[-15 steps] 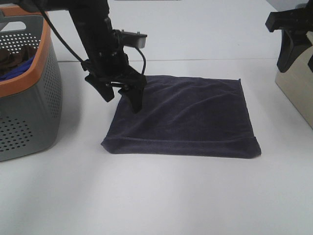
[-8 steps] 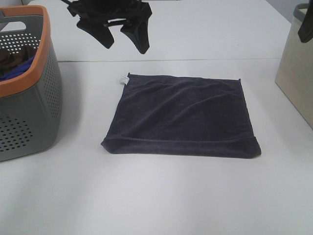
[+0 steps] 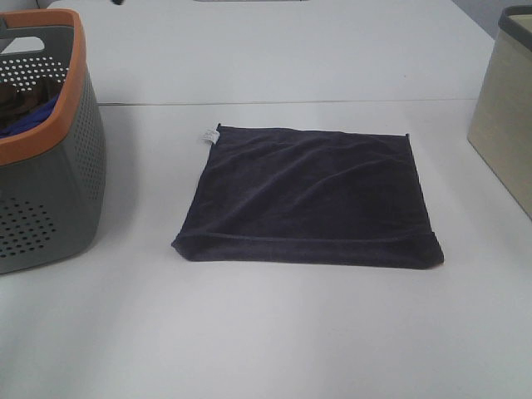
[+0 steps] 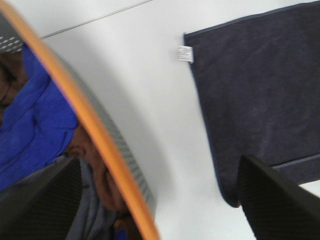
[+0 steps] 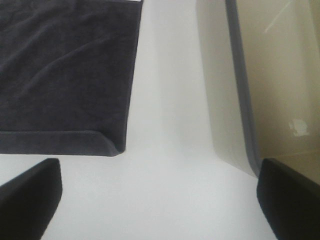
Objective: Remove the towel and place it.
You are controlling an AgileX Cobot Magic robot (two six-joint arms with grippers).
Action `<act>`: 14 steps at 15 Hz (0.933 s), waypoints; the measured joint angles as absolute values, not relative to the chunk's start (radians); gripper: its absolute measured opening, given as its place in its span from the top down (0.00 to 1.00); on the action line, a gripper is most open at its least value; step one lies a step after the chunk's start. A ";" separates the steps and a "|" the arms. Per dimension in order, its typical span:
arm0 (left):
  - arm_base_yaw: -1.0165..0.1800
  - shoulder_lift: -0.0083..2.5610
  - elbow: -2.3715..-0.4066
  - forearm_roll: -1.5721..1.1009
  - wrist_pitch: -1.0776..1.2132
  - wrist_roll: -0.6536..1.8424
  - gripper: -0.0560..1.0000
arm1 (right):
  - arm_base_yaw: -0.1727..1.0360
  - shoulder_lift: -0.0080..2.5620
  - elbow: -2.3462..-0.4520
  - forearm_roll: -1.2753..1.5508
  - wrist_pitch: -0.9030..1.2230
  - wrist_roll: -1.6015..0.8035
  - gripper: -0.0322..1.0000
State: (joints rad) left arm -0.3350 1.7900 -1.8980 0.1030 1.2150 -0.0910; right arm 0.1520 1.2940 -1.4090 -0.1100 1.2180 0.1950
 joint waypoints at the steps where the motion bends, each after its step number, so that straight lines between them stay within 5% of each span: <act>1: -0.305 1.764 -1.872 0.106 1.215 -0.093 0.19 | 0.152 1.290 -1.409 -0.119 1.218 0.197 0.03; 6: -0.120 1.504 -1.580 0.122 1.215 -0.101 0.19 | 0.152 1.204 -1.409 -0.110 1.219 0.249 0.03; 14: -0.110 0.914 -1.086 0.199 1.216 -0.168 0.19 | 0.152 0.733 -1.070 -0.082 1.220 0.251 0.03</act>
State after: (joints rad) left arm -0.1100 0.9140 -1.0860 0.1990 1.2160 -0.1680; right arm 0.1520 0.7330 -1.0700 -0.0820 1.2200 0.2510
